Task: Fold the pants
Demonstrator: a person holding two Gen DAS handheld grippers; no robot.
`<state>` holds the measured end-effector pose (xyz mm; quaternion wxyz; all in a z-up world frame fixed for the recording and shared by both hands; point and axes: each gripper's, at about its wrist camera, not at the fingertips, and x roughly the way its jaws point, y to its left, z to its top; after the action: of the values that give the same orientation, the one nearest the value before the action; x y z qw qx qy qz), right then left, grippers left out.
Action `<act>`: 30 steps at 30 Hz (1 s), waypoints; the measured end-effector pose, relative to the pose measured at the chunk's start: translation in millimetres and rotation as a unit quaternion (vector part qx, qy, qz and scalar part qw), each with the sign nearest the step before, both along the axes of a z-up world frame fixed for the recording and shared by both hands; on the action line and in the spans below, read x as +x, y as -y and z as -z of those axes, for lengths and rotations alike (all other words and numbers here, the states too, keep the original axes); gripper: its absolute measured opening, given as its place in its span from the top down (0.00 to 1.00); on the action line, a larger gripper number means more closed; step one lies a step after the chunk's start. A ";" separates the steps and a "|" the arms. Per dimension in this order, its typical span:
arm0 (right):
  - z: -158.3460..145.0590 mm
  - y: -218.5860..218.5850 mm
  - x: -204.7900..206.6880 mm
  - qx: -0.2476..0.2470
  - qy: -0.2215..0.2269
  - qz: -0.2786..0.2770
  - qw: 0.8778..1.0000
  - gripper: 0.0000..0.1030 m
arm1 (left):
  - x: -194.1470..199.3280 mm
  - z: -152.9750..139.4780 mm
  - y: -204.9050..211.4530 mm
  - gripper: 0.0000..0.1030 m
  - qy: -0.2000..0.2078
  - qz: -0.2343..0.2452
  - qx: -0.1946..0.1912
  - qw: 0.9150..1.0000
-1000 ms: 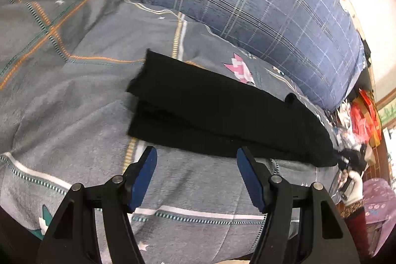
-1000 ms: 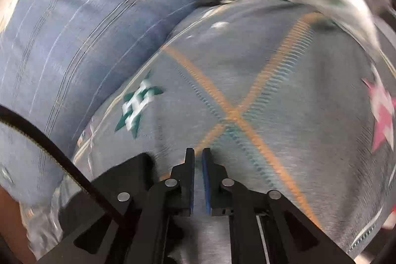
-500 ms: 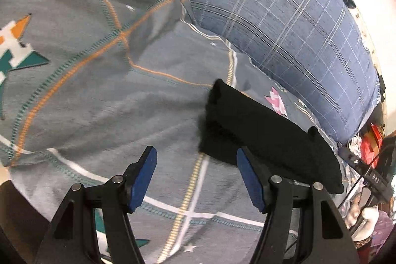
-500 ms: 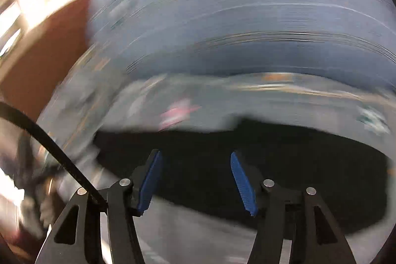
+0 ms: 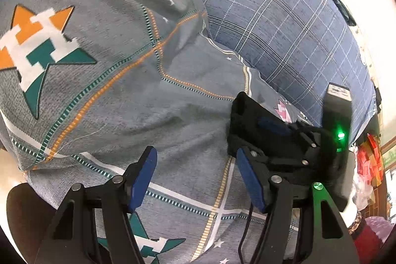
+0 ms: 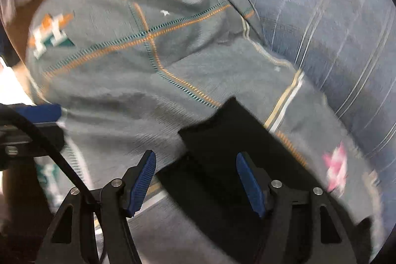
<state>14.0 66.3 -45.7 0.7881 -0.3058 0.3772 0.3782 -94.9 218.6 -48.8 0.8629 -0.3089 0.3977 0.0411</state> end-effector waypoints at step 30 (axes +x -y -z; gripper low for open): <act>8.1 63.0 -6.5 0.140 -0.225 0.111 0.958 0.91 | -15.5 0.2 -20.4 0.36 0.022 -0.025 -0.032 0.999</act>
<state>7.5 3.3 -53.9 0.7551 -0.0559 0.5195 0.3959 -110.5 239.1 -49.1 0.8600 -0.3472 0.3714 0.0433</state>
